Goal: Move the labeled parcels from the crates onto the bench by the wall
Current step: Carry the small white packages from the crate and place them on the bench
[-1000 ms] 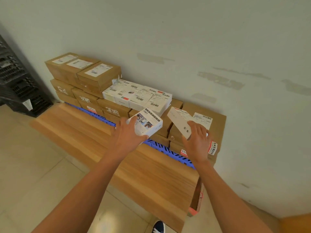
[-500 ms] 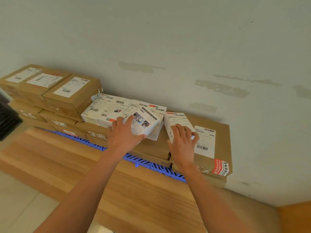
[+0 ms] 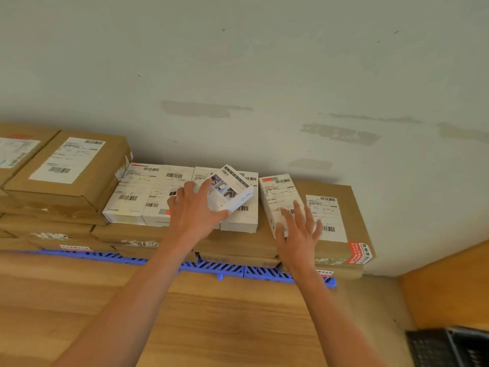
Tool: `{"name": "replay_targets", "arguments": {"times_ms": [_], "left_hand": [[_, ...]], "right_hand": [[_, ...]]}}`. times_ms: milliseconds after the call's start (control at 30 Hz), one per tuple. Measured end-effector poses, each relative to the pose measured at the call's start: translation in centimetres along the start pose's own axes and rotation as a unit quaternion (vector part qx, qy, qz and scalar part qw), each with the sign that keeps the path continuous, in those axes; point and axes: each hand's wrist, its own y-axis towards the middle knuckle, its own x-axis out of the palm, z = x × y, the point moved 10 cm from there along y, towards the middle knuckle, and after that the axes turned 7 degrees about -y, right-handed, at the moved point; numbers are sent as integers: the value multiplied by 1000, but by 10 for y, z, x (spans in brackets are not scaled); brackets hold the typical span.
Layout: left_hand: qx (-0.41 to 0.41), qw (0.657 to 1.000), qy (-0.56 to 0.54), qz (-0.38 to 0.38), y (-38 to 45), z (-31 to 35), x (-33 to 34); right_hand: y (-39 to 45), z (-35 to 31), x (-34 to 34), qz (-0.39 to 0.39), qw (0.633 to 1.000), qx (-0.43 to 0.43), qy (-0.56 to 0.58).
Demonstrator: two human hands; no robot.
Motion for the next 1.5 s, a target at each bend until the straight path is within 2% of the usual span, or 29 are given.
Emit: {"name": "replay_targets", "arguments": {"times_ms": [100, 367, 433, 600, 733, 800, 867, 933, 1067, 1200, 1300, 1500], "left_hand": [[16, 1000, 0, -15, 7, -1, 8], [44, 997, 29, -52, 15, 3, 15], [42, 997, 16, -59, 16, 6, 15], [46, 992, -94, -77, 26, 34, 8], [33, 975, -196, -100, 31, 74, 12], [48, 956, -266, -113, 31, 100, 13], [58, 919, -363, -139, 26, 129, 13], [36, 882, -432, -186, 18, 151, 25], [9, 849, -470, -240, 6, 186, 56], [25, 865, -424, -266, -9, 214, 77], [45, 894, -387, -222, -8, 221, 84], [90, 939, -296, -149, -6, 215, 94]], "right_hand": [[-5, 8, 15, -65, 996, 51, 33], [-1, -28, 24, -113, 992, 50, 1], [0, -29, 20, -104, 993, 52, 12], [13, -32, -11, -81, 980, 79, 165], [22, -37, -36, -112, 929, 118, 333], [25, -32, -45, -120, 904, 135, 387], [27, -25, -55, -120, 889, 131, 422], [28, -14, -65, -120, 880, 128, 442], [26, 16, -79, -113, 876, 126, 451], [26, 50, -78, -99, 862, 141, 478], [26, 75, -77, -84, 880, 155, 442], [26, 108, -58, -117, 922, 173, 326]]}}
